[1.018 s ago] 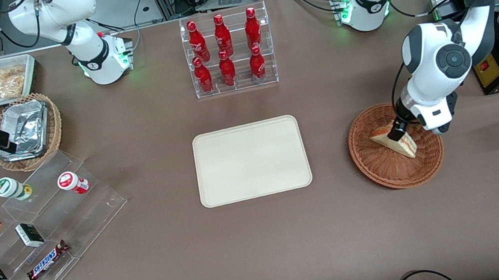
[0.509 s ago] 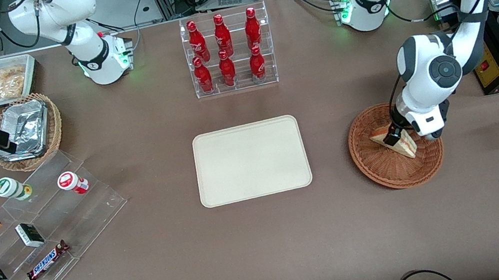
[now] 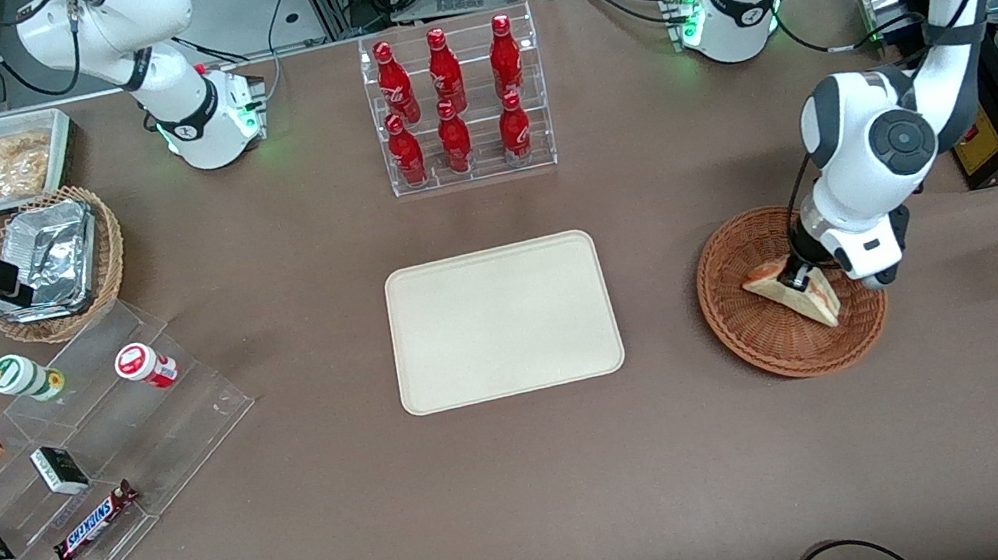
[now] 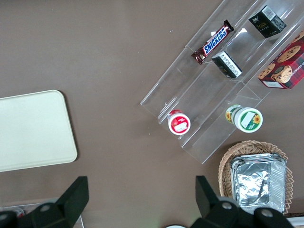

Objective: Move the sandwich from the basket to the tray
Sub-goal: 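Lower the open left gripper around the sandwich and close it, then lift the sandwich and carry it over the cream tray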

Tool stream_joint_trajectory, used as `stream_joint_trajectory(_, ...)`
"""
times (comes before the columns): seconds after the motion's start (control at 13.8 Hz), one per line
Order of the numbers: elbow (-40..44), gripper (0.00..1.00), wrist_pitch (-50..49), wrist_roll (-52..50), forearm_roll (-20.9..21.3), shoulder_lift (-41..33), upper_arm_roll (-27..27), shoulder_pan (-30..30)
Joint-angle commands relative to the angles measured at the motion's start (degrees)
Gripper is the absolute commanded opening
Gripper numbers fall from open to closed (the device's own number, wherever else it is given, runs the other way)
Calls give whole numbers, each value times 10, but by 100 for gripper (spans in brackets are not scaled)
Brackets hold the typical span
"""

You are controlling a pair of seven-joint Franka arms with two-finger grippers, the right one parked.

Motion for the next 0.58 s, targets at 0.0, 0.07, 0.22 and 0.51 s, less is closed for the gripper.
stream_joint_trajectory(0.0, 116, 8, -159, -9, 8, -21, -6, -18)
stream_joint_trajectory(0.07, 169, 8, -222, -9, 12, -18, -6, -35)
stream_joint_trajectory(0.22, 255, 7, -320, -7, 25, -12, -8, -68)
stream_joint_trajectory(0.51, 325, 7, -342, -11, 25, 27, -7, -183)
